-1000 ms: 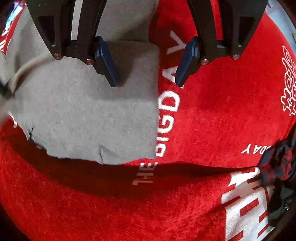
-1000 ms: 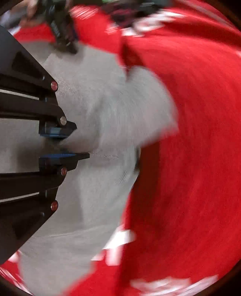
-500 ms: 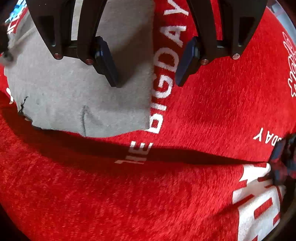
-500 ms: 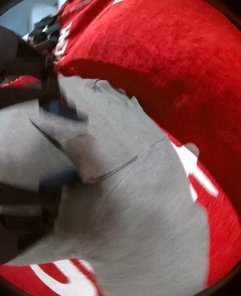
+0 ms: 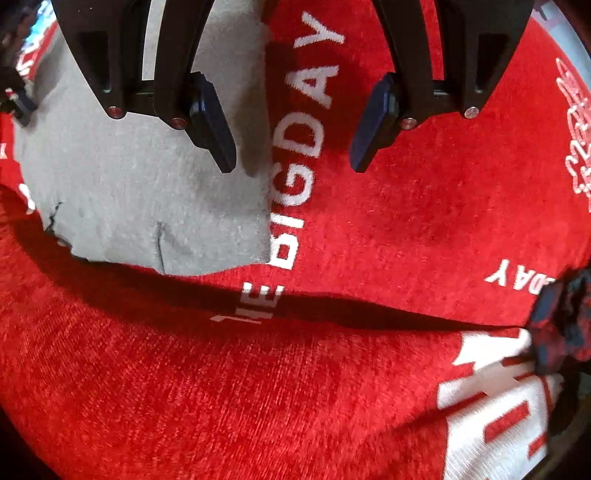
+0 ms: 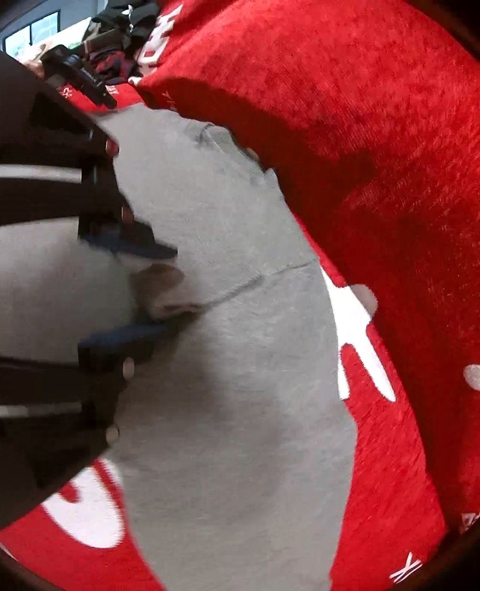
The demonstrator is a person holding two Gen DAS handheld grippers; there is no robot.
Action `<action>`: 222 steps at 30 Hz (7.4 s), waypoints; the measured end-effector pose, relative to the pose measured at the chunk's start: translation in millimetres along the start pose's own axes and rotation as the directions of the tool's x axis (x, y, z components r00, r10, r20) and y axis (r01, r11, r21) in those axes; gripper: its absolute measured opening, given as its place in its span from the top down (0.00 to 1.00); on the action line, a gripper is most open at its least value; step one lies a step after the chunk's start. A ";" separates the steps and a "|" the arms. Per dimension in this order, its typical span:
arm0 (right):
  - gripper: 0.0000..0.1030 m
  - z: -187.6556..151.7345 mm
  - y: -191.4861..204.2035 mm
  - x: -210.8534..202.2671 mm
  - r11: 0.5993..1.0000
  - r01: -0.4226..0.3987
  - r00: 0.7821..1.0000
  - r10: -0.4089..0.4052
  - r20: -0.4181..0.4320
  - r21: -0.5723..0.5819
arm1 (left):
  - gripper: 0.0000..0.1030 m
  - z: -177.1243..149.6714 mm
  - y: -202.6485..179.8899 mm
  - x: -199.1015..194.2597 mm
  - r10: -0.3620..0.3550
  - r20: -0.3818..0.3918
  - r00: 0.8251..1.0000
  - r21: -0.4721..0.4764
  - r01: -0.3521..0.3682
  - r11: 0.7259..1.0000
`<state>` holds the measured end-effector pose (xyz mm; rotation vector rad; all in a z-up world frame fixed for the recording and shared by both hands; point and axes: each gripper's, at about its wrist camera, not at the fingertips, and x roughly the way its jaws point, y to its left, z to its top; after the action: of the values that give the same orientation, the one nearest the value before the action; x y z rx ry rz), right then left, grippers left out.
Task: Fold small clothes
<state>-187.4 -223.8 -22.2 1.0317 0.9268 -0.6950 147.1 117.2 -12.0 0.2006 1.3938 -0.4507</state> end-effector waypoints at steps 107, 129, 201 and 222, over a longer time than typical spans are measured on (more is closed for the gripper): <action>0.93 85.5 -131.8 -113.2 0.705 -0.677 0.732 0.616 0.292 0.209 | 0.00 -103.6 -257.5 -33.6 -0.106 -0.020 0.994 0.247 0.107 0.963; 0.59 20.0 70.6 18.8 0.943 -0.310 0.944 0.290 -0.157 -0.122 | 0.00 -81.8 -102.6 -37.7 -0.111 0.042 0.993 0.004 0.111 0.994; 0.75 53.6 -79.6 -13.2 0.986 -0.140 0.980 0.151 -0.130 0.092 | 0.93 -81.1 -111.4 11.9 -0.364 -0.057 0.930 -0.043 0.362 0.931; 0.92 44.9 -50.7 -55.3 0.981 0.073 0.995 -0.083 -0.052 -0.179 | 0.93 -82.0 -77.6 -42.1 -0.196 0.028 0.980 0.017 0.196 0.981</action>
<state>-241.2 -280.9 16.4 0.8658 1.0657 -0.6375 36.1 87.8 24.4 0.0676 1.3872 -0.6246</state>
